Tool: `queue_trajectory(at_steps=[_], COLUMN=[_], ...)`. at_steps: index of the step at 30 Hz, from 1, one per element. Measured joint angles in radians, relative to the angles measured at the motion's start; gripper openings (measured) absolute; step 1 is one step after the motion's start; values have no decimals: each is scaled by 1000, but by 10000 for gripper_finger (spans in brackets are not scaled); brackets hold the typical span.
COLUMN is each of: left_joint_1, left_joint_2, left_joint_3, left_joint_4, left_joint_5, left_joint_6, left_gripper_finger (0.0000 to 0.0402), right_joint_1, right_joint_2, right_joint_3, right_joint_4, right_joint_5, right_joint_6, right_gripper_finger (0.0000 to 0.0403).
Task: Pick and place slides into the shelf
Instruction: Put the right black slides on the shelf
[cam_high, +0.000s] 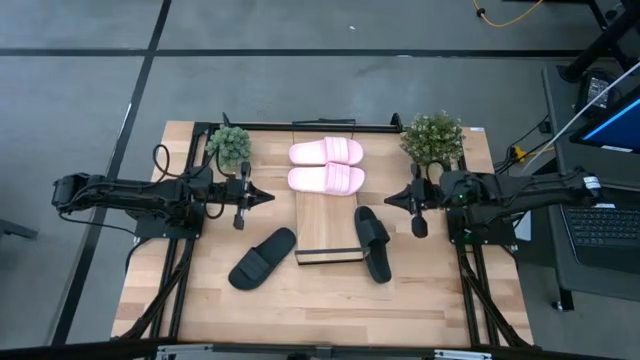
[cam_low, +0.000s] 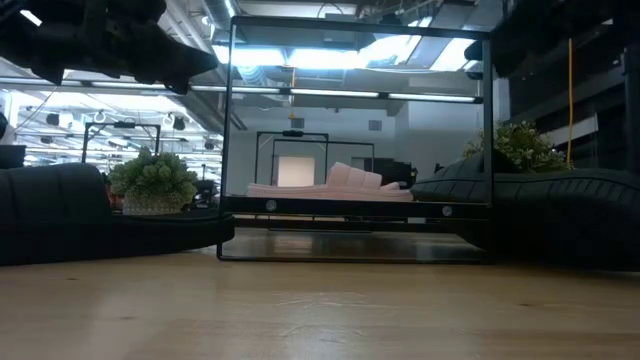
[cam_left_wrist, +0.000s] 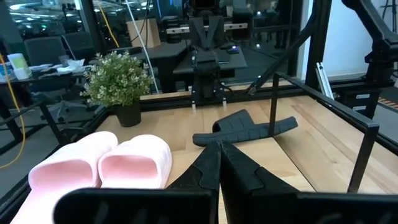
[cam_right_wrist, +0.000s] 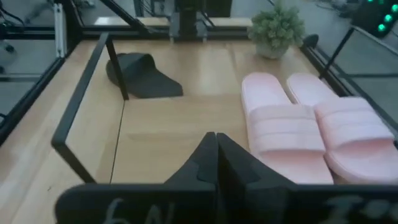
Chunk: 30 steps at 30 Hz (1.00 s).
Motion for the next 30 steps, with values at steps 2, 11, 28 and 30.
queue_trajectory(at_steps=[2, 11, 28, 30], left_joint_1=[0, 0, 1, 1], left_joint_2=[0, 0, 0, 0], left_joint_3=[0, 0, 0, 0], left_joint_4=[0, 1, 2, 2], left_joint_5=[0, 0, 0, 0], left_joint_6=[0, -1, 0, 0], left_gripper_finger=[0, 0, 0, 0], right_joint_1=[54, 287, 423, 423], right_joint_2=[0, 42, 198, 227], right_joint_3=[13, 15, 115, 123], right_joint_4=[-35, -155, -333, -348], right_joint_5=[59, 334, 450, 450], right_joint_6=[30, 203, 391, 394], right_gripper_finger=[3, 4, 2, 2])
